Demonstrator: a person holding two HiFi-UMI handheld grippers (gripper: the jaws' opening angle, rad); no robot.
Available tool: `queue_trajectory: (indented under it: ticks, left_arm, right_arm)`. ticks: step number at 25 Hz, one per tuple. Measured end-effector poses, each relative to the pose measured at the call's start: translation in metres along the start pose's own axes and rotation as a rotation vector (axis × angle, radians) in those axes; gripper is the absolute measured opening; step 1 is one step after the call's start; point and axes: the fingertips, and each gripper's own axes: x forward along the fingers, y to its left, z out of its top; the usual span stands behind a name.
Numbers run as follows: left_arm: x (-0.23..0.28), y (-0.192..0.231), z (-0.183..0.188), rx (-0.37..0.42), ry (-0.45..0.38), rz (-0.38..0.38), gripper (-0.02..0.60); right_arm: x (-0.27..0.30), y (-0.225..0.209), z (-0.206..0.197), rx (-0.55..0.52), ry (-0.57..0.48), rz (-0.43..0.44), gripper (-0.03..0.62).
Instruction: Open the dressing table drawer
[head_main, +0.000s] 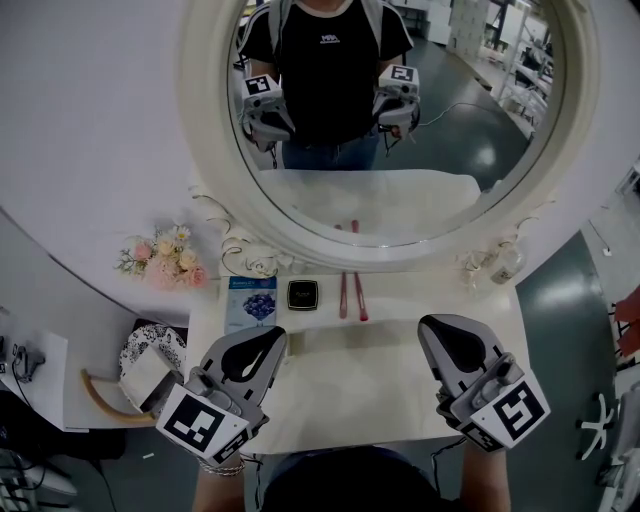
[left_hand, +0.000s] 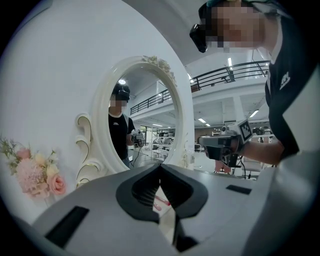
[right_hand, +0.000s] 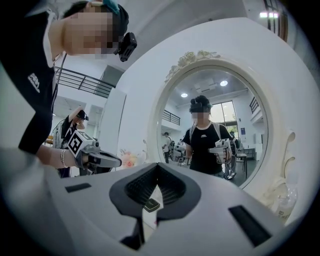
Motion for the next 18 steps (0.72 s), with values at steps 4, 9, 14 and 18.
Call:
queue_trajectory:
  ticks: [4,9,14,18]
  left_arm:
    - [0.0008,0.0005,0.0002,-0.001,-0.001,-0.001,0.017]
    - [0.0028,0.0005,0.0002,-0.003,0.000,-0.004,0.017]
    - [0.0031,-0.0024,0.0008,-0.028,-0.002,-0.018,0.017]
    - [0.0025,-0.0041,0.0011,-0.014,0.004,-0.018,0.017]
  right_arm:
    - [-0.0001,-0.0013,0.0000,-0.004,0.002,-0.004,0.018]
    - [-0.0006,-0.0053,-0.0016,-0.014,0.007,-0.009,0.018]
    - [-0.0012,-0.0058,0.0006,-0.003,0.002,-0.012,0.018]
    - [-0.0024,-0.0093,-0.0036,-0.015,0.019,-0.022,0.018]
